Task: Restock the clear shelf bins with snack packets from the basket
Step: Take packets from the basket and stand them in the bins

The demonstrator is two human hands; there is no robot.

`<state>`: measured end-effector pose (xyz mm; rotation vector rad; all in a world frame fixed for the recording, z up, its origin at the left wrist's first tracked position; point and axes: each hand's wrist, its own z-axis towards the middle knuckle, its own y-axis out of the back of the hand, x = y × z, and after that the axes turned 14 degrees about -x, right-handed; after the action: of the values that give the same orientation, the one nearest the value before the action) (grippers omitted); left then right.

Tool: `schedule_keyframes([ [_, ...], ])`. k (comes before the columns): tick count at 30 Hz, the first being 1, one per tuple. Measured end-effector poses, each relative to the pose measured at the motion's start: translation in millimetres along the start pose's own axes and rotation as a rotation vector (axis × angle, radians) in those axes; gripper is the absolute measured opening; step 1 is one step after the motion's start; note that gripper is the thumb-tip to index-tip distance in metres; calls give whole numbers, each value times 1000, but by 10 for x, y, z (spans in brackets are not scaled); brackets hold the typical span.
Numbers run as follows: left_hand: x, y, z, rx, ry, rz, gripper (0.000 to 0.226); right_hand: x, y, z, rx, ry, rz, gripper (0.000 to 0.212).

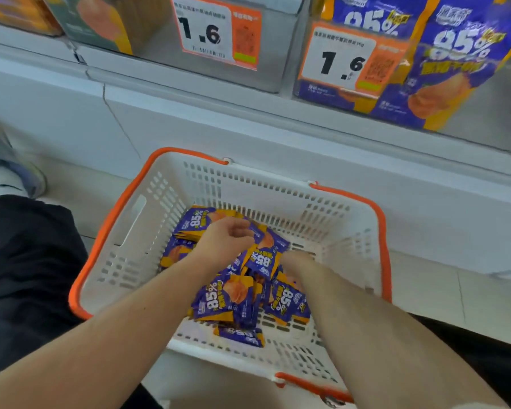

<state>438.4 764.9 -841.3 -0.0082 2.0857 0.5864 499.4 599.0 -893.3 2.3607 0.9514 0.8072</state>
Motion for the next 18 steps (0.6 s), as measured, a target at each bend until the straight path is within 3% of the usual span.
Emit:
schedule_keyframes([
  [1, 35, 16, 18, -3, 18, 3, 34, -66, -99, 44, 71, -53, 60, 13],
  [4, 95, 23, 66, -27, 49, 10, 30, -184, -421, 78, 152, -158, 185, 34],
  [9, 122, -8, 116, -32, 78, 19, 26, -243, -574, 143, 194, -365, 441, 12],
  [13, 96, 1, 105, -43, 77, -3, 26, -265, -532, 208, 37, -398, 604, 26],
  [16, 46, 5, 66, -29, 66, -14, 28, -327, -397, 236, -148, -376, 638, 11],
  [18, 13, 3, 33, -13, 42, -12, 31, -299, -279, 214, -169, -280, 603, 7],
])
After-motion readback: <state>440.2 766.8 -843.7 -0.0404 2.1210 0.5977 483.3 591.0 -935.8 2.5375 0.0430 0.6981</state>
